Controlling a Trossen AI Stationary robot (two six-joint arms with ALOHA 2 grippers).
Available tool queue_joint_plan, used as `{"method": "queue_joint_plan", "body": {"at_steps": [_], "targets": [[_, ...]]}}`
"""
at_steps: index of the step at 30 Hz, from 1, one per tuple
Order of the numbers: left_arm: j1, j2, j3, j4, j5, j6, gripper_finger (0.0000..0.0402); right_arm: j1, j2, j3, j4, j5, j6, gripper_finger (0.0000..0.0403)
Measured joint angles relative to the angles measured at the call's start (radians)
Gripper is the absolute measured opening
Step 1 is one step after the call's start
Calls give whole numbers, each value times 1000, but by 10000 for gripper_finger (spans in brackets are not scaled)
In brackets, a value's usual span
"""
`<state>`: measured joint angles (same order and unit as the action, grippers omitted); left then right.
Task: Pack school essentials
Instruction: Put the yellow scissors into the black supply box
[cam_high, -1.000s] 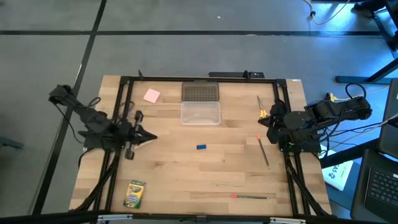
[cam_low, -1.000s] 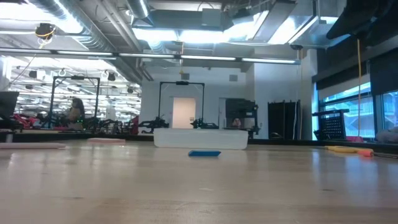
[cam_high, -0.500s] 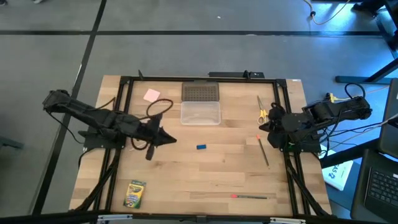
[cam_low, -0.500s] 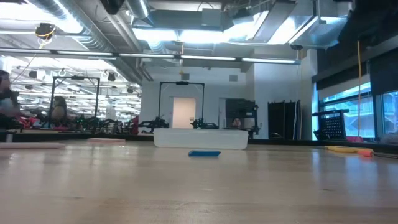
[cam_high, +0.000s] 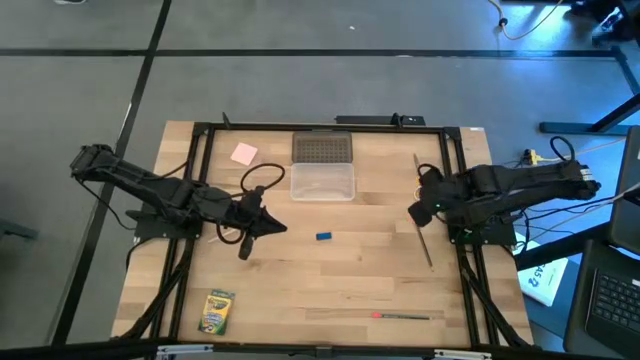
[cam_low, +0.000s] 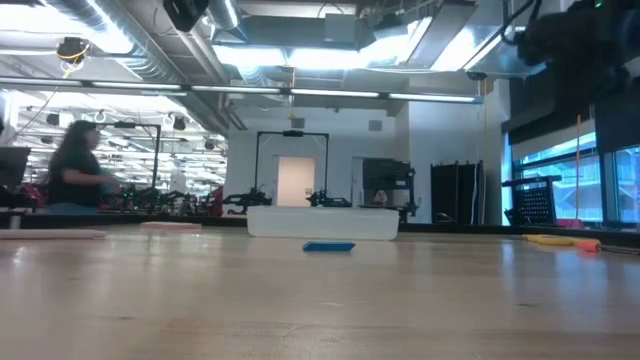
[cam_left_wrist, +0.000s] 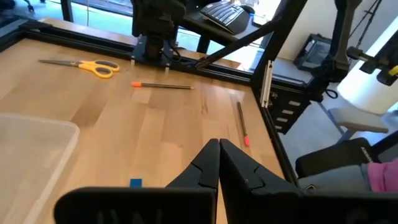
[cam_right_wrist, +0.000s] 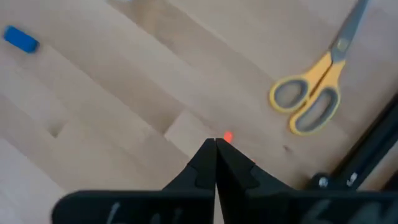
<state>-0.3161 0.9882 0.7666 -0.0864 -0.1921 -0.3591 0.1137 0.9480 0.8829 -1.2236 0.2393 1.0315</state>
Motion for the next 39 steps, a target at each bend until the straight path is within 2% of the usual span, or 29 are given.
{"method": "queue_joint_plan", "body": {"at_steps": [6, 13, 22, 27, 32, 39], "targets": [[0, 0, 0, 0, 0, 2, 0, -99, 51, 0, 0, -41, -71, 29], [0, -1, 0, -4, 0, 3, 0, -200, 67, 0, 0, -59, -120, 85], [0, -1, 0, -4, 0, 3, 0, -335, 120, 0, 9, -60, -68, 156], [0, -1, 0, -4, -1, 3, 0, -404, 209, 0, 22, -63, -75, 167], [0, -1, 0, -4, -1, 3, 0, -467, 315, 0, 59, -149, -157, 167], [0, -1, 0, -4, -1, 3, 0, -558, 445, -56, 105, -211, -236, 168]]}}
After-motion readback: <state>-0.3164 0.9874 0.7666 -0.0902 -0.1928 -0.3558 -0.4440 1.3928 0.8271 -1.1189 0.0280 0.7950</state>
